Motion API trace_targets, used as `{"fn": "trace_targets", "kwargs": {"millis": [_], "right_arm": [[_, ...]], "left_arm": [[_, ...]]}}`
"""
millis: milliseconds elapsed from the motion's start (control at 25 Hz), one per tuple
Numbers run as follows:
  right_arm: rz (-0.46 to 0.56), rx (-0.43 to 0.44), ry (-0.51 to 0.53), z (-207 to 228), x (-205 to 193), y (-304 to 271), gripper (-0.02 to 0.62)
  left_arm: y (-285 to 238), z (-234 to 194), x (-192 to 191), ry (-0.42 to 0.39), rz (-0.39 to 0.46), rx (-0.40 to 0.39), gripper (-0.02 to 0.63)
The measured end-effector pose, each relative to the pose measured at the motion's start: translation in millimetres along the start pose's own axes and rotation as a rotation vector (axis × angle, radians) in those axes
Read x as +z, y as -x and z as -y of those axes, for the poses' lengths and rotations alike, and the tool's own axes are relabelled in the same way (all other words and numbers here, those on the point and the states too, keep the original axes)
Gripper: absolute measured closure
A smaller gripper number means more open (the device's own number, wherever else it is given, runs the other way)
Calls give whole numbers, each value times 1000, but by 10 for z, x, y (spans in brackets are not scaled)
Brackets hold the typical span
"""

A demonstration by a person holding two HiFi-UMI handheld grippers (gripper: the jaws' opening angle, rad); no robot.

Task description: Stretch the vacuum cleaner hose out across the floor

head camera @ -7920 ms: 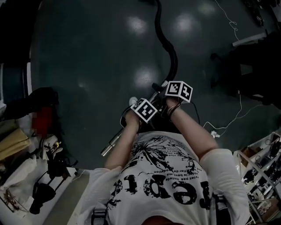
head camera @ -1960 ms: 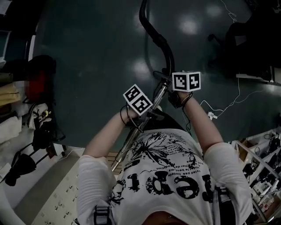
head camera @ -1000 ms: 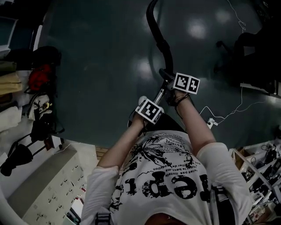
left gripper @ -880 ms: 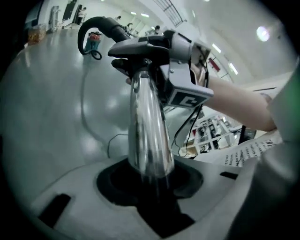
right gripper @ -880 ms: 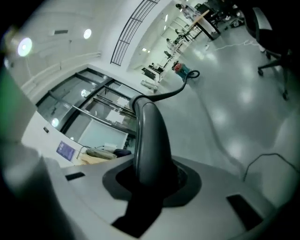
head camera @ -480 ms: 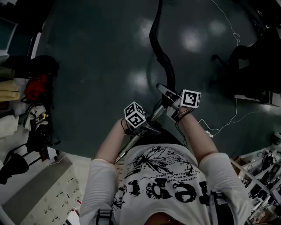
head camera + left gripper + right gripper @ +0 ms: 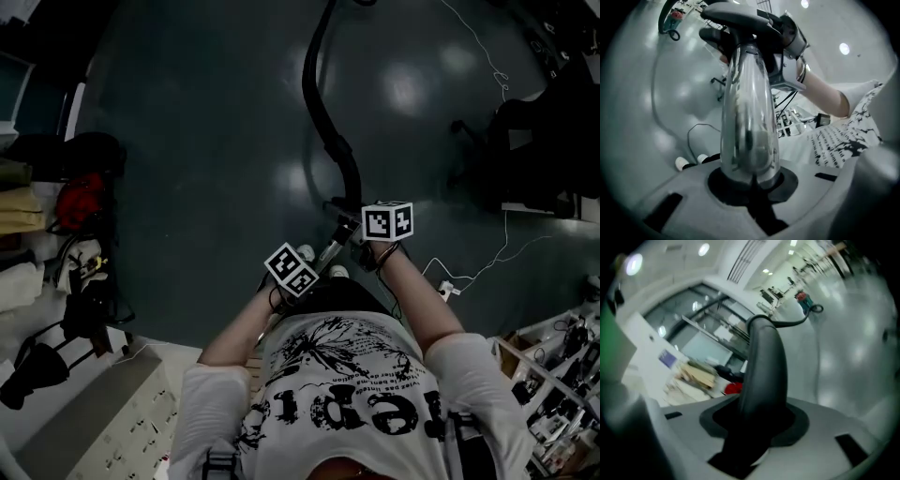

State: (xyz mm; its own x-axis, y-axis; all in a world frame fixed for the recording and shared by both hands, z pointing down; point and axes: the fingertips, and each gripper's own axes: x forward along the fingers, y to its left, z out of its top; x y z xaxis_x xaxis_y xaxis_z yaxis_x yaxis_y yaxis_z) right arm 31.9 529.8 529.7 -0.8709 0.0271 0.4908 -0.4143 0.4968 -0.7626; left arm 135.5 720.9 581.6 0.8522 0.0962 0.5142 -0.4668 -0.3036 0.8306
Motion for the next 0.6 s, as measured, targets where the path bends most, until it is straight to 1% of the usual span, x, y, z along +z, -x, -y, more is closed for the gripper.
{"fn": "trace_targets", "kwargs": {"millis": [40,80,120,160,280,320,400,440,480,520,600], "right_arm": [[-51,-129,120,90,-78,-77,415],[-82,-227,225,161,-133,-138,346],[-98,-290,292,219,-173,-192,337],[-105,-330,318,267,-203,-247,333],[-143,-436,294,334,-296,-492,293],[-155,-482,296,328,-344,-590,293],[-154,-560,287,295,-452,-748,293],[-147,-571,248,272,-519,-807,293],[-143,-557,184,245,-595,-867,293],[-146,-523,108,215,-672,-935,293],[-161,-428,-25,134,-791,-1102,293]], "left_arm": [[38,-107,-135,14,-22,55,569],[75,-219,-267,24,-43,110,569],[112,-330,-392,31,-62,164,569],[159,-441,-511,37,-82,220,569],[384,-852,-910,36,-164,424,569],[461,-1022,-1086,31,-201,506,569],[665,-1330,-1427,20,-285,696,568],[790,-1447,-1561,16,-324,794,568],[930,-1543,-1664,12,-358,889,568],[1089,-1619,-1740,8,-390,981,568],[1458,-1696,-1838,-6,-450,1155,566]]}}
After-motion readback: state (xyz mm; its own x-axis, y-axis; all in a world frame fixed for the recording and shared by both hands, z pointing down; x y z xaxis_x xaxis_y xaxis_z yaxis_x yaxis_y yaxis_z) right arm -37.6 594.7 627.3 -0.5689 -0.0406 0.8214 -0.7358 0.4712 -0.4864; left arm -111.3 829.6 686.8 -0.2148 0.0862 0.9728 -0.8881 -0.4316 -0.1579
